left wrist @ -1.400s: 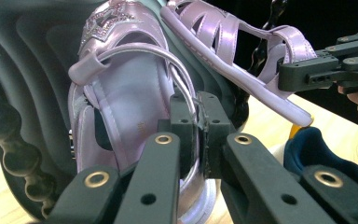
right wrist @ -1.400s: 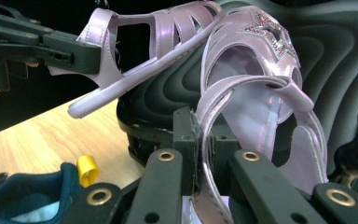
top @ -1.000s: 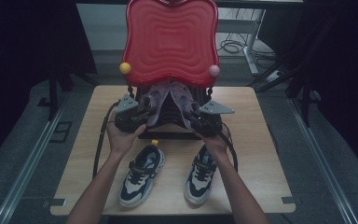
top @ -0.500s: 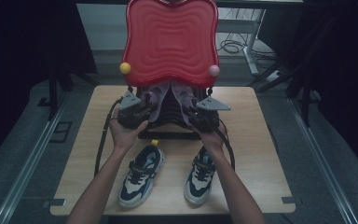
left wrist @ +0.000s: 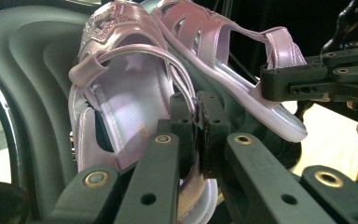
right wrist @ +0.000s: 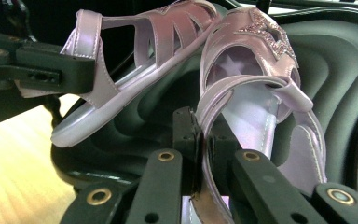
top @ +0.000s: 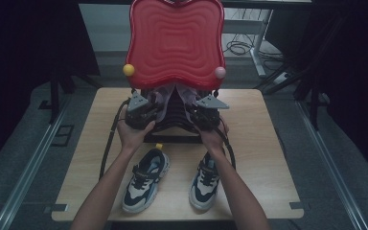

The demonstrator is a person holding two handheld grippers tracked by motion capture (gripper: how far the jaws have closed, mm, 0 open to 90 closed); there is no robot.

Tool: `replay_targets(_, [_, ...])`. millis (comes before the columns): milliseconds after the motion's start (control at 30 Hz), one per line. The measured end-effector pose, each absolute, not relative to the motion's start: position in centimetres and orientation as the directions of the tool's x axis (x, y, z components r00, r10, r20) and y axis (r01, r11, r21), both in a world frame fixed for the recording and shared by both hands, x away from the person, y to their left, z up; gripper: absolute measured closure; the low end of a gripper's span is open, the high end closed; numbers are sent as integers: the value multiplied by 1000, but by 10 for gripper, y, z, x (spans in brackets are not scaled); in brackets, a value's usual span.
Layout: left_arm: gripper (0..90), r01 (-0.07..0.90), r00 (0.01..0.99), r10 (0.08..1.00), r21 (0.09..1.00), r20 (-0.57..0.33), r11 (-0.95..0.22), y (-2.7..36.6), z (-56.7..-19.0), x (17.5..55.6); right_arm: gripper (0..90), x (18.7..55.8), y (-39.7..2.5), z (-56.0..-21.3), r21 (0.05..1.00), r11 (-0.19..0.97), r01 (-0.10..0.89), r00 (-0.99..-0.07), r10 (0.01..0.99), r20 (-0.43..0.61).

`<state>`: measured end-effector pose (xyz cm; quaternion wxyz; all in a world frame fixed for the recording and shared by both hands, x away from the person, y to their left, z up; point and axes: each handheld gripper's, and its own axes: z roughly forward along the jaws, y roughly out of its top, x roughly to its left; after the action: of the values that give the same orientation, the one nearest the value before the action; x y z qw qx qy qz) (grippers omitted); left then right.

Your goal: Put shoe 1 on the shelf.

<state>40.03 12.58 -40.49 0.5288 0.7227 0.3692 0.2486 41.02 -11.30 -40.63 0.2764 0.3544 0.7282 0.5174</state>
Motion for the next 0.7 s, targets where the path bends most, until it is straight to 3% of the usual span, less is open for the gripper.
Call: replay_targets(700, [853, 260, 599, 801, 946, 1, -195, 116, -427, 415, 841, 423, -92, -421, 936, 286, 205, -572, 811, -122])
